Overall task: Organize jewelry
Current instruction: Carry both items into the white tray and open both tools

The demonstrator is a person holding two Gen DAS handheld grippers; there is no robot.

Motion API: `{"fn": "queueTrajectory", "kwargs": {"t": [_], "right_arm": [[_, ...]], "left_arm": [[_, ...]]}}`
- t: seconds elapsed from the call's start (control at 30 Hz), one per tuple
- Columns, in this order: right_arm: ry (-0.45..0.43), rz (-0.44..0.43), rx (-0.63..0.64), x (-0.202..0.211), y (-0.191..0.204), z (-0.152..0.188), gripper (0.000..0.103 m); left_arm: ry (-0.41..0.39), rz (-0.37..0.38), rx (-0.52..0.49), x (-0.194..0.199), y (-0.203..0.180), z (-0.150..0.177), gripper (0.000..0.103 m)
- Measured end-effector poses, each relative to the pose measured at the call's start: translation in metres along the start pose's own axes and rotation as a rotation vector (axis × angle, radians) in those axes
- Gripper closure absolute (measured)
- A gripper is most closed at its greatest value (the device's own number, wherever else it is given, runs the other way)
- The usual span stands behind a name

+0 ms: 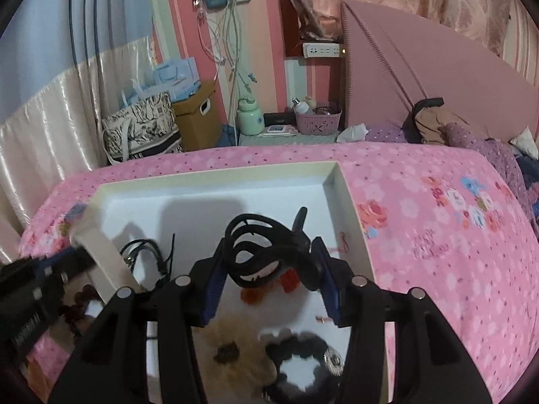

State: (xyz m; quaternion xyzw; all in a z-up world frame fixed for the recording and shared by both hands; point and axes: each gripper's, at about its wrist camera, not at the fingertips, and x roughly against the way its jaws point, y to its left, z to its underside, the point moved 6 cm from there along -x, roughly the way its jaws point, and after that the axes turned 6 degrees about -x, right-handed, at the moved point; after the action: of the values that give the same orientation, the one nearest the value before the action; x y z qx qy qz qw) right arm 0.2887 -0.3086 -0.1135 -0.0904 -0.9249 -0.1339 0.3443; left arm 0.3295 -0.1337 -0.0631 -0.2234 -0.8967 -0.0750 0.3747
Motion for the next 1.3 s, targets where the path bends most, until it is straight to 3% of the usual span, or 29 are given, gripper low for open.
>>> {"fn": "queueTrajectory", "kwargs": {"t": [0.27,0.73,1.0,1.3], "right_arm": [[0.064,0.034,0.026,-0.035,0.003,-0.004,0.054],[0.138,0.018,0.002,-0.056,-0.006,0.005,0.053],[0.137,0.014,-0.006,-0.057,-0.008,0.005,0.053],[0.134,0.014,-0.014,-0.058,-0.009,0.006,0.053]], "left_arm": [[-0.011,-0.024,-0.024,-0.002,0.001,0.004,0.098],[0.019,-0.020,0.010,-0.010,0.010,0.005,0.097],[0.017,0.034,-0.011,-0.005,-0.003,0.004,0.095],[0.016,-0.016,-0.035,-0.008,-0.004,0.007,0.096]]}}
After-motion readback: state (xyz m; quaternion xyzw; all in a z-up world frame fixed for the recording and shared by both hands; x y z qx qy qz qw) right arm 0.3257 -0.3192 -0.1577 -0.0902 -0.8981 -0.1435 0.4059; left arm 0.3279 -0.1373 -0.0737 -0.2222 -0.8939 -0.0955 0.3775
